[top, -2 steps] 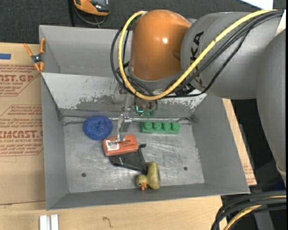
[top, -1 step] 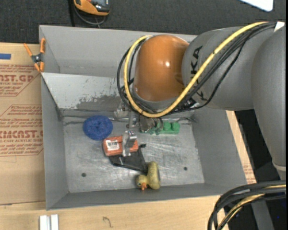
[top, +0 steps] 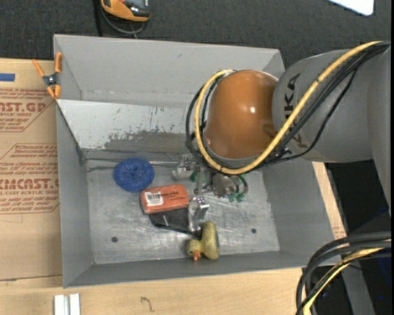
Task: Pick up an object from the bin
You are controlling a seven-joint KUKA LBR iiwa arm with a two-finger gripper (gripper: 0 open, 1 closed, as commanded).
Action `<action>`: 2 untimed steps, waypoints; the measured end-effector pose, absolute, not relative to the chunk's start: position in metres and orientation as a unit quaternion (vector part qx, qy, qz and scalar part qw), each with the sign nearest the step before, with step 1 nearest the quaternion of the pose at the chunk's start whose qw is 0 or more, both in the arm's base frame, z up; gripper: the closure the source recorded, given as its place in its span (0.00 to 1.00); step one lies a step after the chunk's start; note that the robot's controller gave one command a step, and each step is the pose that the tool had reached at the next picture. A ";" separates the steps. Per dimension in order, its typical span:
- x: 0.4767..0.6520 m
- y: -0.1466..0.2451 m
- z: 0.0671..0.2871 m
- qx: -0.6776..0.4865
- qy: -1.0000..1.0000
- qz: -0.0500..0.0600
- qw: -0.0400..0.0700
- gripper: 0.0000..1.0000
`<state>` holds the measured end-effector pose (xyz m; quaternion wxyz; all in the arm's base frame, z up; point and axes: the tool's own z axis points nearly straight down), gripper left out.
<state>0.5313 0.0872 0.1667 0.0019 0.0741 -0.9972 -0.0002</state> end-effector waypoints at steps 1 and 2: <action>0.536 0.078 0.129 0.056 -0.998 0.000 -0.005 0.00; 0.537 0.081 0.114 0.044 -0.999 0.000 -0.003 0.00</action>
Offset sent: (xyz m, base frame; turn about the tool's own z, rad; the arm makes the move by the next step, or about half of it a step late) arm 0.0286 0.0372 -0.0951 0.0019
